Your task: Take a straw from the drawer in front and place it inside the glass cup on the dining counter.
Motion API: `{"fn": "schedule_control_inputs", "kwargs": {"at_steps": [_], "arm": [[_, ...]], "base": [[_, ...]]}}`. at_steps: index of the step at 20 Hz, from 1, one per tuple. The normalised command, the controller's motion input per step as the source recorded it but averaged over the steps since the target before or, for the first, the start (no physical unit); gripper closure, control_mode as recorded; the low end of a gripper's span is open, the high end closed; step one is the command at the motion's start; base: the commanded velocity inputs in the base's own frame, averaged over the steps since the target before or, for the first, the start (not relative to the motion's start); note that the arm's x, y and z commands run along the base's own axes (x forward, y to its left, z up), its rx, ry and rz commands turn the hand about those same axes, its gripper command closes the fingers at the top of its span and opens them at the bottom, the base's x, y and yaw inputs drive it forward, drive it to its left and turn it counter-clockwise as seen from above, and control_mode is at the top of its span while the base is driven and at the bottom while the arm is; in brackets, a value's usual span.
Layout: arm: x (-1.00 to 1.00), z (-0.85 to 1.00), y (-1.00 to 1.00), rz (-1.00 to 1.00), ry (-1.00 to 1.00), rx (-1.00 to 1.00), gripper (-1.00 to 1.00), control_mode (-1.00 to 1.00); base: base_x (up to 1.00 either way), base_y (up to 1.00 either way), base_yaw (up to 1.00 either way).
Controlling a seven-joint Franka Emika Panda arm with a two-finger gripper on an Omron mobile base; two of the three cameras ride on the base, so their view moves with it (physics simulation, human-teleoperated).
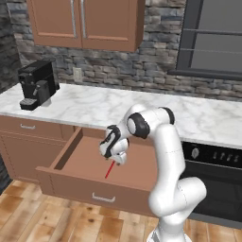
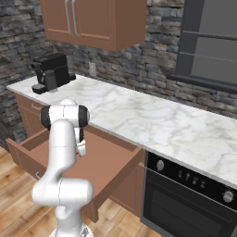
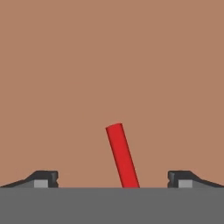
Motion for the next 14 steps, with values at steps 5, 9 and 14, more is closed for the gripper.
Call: {"fn": "schedule_control_inputs", "kwargs": {"at_steps": [5,9,14], "arm": [[-0.36,-0.45,-0.02,-0.02,0.07,0.00,1.00,-1.00],[-0.39,-0.29,-0.04,-0.02,0.02,0.00,1.00,-1.00],[-0.33,0.02,-0.04,-0.04,0.00,0.00,1.00,-1.00]], "base": [[0.00,0.00,0.00],[0.00,0.00,0.00],[0.00,0.00,0.00]]}}
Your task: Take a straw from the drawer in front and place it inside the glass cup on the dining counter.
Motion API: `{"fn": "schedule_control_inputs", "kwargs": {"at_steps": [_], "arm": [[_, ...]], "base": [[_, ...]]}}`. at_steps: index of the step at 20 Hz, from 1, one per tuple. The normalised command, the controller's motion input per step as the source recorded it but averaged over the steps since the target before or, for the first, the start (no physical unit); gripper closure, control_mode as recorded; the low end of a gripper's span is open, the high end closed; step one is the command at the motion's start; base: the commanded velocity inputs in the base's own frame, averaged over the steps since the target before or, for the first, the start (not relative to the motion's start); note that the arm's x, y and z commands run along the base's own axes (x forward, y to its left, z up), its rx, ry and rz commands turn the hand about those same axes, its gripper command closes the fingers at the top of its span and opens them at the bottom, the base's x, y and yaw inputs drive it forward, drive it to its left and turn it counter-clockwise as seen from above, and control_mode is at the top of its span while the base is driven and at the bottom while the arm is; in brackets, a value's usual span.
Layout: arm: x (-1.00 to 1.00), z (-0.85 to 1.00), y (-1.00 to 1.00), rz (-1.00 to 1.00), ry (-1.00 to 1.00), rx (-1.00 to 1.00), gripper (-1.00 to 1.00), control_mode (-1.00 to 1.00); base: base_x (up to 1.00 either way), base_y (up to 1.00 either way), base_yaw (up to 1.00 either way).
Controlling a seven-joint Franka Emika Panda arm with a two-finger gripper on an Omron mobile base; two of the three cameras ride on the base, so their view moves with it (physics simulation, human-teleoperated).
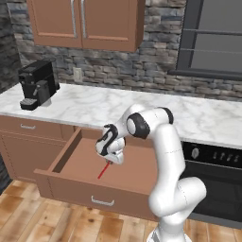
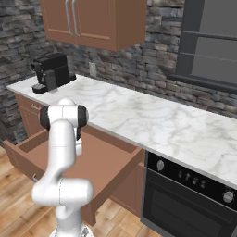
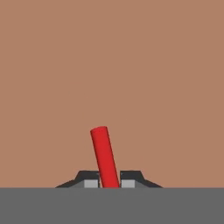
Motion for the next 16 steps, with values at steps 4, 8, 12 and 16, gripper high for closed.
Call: {"fn": "schedule_control_inputs", "kwargs": {"at_steps": [4,8,12,16], "arm": [[-0.45,0.84,-0.13,-0.02,-0.12,0.04,1.00,-1.00],[-0.38,1.00,-0.18,0.00,-0.14,0.08,1.00,-1.00],[-0.38,1.00,-0.18,0.00,-0.04,0.07,1.00,-1.00],[-0.38,1.00,-0.21,0.01,0.00,0.01,1.00,-1.00]], "base": [[0.00,0.00,0.00],[0.00,0.00,0.00],[0.00,0.00,0.00],[0.00,0.00,0.00]]}}
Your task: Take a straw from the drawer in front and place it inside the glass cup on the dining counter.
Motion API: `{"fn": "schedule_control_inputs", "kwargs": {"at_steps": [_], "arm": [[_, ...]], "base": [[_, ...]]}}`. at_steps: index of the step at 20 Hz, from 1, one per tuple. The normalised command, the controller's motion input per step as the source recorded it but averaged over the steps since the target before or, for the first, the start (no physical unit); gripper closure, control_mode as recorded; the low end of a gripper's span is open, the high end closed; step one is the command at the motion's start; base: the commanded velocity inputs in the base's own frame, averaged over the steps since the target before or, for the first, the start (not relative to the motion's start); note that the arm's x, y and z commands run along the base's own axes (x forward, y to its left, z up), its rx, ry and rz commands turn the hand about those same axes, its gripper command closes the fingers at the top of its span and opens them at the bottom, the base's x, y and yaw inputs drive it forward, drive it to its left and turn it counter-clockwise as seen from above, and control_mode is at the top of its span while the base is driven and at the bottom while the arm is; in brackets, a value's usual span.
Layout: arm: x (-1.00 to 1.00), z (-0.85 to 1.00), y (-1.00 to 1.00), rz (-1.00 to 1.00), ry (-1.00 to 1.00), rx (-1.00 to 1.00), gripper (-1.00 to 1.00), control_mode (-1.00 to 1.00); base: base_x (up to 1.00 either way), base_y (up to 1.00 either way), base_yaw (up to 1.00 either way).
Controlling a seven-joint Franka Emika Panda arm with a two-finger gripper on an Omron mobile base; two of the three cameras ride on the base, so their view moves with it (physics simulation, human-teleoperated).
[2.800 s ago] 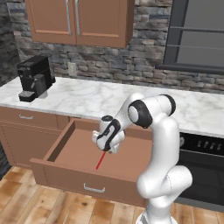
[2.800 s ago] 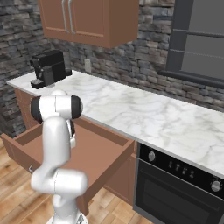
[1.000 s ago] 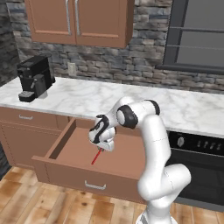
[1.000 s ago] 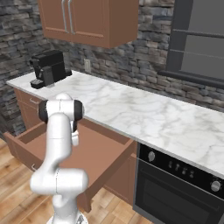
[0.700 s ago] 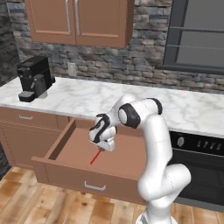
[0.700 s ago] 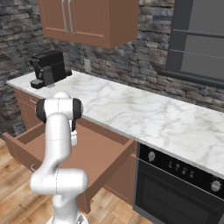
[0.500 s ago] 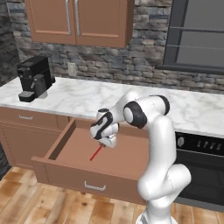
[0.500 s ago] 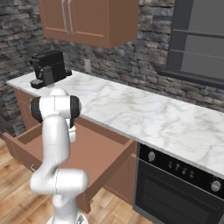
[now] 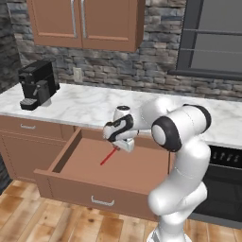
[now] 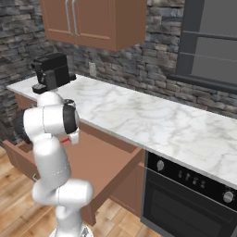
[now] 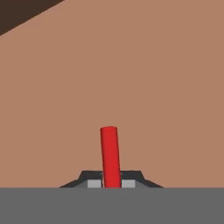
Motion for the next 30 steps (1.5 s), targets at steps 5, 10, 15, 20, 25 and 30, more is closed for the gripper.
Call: {"fn": "schedule_control_inputs", "kwargs": {"at_steps": [5,10,15,20,25,30], "arm": [[-0.27,1.00,-0.16,0.05,0.00,0.00,1.00,-1.00],[-0.42,1.00,-0.07,0.12,-0.02,0.00,1.00,-1.00],[-0.59,0.99,-0.17,0.13,-0.06,0.00,1.00,-1.00],[-0.70,0.65,-0.36,0.14,-0.12,0.00,1.00,-1.00],[-0.67,0.20,-0.36,0.14,-0.08,0.00,1.00,-1.00],[-0.62,0.01,-0.35,0.13,-0.04,0.00,1.00,-1.00]], "base": [[0.00,0.00,0.00],[0.00,0.00,0.00],[0.00,0.00,0.00],[0.00,0.00,0.00],[0.00,0.00,0.00],[0.00,0.00,0.00]]}}
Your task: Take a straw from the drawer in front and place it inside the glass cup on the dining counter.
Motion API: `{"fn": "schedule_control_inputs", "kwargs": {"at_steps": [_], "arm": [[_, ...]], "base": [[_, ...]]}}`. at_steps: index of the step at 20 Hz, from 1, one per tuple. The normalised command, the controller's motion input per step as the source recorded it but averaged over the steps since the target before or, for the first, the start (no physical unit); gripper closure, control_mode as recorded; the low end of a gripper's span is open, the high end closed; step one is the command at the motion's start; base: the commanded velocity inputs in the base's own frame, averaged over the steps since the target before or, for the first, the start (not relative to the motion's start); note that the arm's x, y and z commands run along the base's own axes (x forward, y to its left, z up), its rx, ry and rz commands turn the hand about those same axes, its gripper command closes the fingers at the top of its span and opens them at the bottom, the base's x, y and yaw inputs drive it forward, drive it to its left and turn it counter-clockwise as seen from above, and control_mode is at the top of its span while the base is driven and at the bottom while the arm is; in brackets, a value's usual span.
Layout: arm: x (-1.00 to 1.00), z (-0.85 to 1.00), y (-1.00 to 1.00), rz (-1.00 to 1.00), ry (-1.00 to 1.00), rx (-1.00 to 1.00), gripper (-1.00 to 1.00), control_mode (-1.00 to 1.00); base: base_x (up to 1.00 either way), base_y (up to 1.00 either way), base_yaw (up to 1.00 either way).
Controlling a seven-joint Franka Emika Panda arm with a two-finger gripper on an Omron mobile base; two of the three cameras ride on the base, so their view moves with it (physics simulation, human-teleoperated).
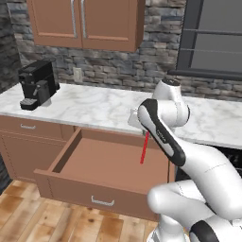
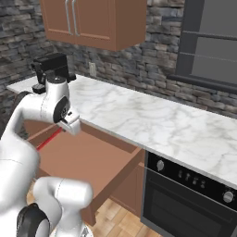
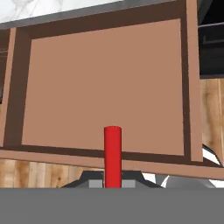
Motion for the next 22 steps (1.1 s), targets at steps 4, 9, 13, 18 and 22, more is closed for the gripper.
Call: {"fn": "schedule_control_inputs", "kwargs": {"at_steps": [4,9,13,18,22], "arm": [[-0.18,0.04,-0.02,0.06,0.00,0.00,1.00,-1.00],[-0.06,0.06,0.00,0.01,0.00,0.00,1.00,1.00],[0.00,0.00,0.00,0.00,0.00,0.00,1.00,1.00],[0.00,0.00,0.00,0.00,0.00,0.00,1.00,1.00],[0.00,0.00,0.00,0.00,0.00,0.00,1.00,1.00]], "base": [[0.00,0.00,0.00],[-0.20,0.00,0.00],[-0.80,0.25,0.02],[-0.81,0.73,0.08],[-0.20,0.80,0.24]]}}
